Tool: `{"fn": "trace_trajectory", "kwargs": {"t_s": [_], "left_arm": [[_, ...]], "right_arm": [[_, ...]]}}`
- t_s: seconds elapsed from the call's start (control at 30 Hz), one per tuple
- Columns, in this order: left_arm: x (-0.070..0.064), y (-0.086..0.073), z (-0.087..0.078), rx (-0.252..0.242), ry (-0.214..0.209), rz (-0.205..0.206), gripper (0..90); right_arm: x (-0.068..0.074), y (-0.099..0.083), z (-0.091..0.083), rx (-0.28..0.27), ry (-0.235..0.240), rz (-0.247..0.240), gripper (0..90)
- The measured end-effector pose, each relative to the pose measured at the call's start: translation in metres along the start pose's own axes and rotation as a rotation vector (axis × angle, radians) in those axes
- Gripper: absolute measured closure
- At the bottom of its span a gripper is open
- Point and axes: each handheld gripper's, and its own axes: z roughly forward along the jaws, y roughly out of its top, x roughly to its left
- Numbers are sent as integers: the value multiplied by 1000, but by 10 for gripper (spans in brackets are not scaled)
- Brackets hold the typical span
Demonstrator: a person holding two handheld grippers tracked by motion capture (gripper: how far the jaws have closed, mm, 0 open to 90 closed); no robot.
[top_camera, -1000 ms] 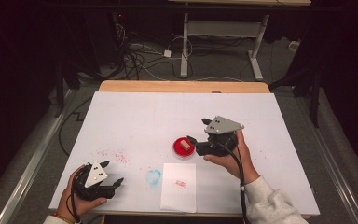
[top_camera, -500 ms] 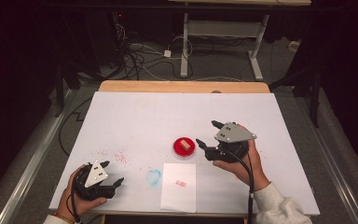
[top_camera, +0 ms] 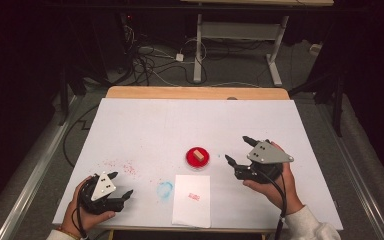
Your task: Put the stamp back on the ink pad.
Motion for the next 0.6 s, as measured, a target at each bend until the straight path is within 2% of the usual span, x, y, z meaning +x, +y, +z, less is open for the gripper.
{"fn": "trace_trajectory", "kwargs": {"t_s": [0.13, 0.43, 0.5, 0.6], "left_arm": [[0, 1, 2, 1, -5, 1, 225], [-1, 3, 4, -6, -6, -4, 225], [0, 3, 4, -11, -6, -9, 225], [0, 4, 4, -19, -4, -14, 225]], "right_arm": [[-3, -10, -8, -1, -17, 13, 236], [-11, -37, -23, -13, -19, 40, 219], [-12, -44, -25, -9, -33, 59, 217], [-14, -54, -28, 8, -39, 62, 217]]}}
